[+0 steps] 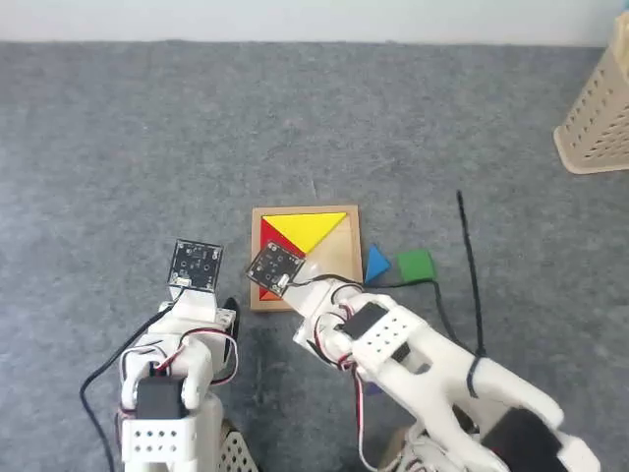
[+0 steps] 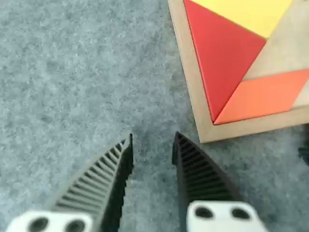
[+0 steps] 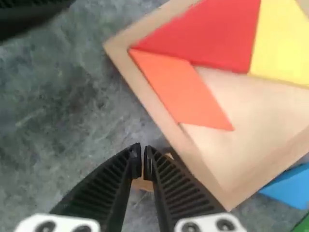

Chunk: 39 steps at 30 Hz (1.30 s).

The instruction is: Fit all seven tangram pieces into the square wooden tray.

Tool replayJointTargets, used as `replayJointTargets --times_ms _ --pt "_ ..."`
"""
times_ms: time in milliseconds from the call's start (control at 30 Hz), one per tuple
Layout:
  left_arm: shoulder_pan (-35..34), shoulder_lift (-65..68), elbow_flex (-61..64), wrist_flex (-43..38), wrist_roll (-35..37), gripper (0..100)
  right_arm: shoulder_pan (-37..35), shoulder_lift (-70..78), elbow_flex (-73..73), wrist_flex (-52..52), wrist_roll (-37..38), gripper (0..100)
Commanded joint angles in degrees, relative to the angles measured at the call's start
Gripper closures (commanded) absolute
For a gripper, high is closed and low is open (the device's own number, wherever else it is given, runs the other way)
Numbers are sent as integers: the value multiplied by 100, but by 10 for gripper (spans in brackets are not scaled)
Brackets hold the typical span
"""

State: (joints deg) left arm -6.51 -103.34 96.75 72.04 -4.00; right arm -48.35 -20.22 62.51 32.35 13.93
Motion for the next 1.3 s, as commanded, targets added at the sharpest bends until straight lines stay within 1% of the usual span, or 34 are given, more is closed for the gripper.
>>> replayJointTargets --times_ms 0,67,300,400,533,667,767,900,1033,1133,1267 --pt "0 -88 -22 26 44 867 92 136 -360 -75 105 991" --pt "0 -88 -22 26 44 867 277 136 -360 -66 105 991" --pt "0 -88 -22 26 44 867 1385 127 -343 -57 114 991" --pt "0 -88 -22 26 44 867 1736 127 -343 -57 141 991" --pt "0 -88 -22 26 44 867 1956 127 -334 -40 862 991" --pt "0 -88 -22 26 44 867 1895 101 -475 391 949 989" --pt "0 -88 -22 26 44 867 1833 -57 -738 963 1002 987" --pt "0 -88 -22 26 44 867 1824 -347 -1055 1771 1415 919" --pt "0 -88 -22 26 44 867 1763 -541 -1081 2149 1820 872" --pt "0 -88 -22 26 44 867 1393 -549 -1073 2352 2066 868" --pt "0 -88 -22 26 44 867 840 -541 -949 2369 2101 868"
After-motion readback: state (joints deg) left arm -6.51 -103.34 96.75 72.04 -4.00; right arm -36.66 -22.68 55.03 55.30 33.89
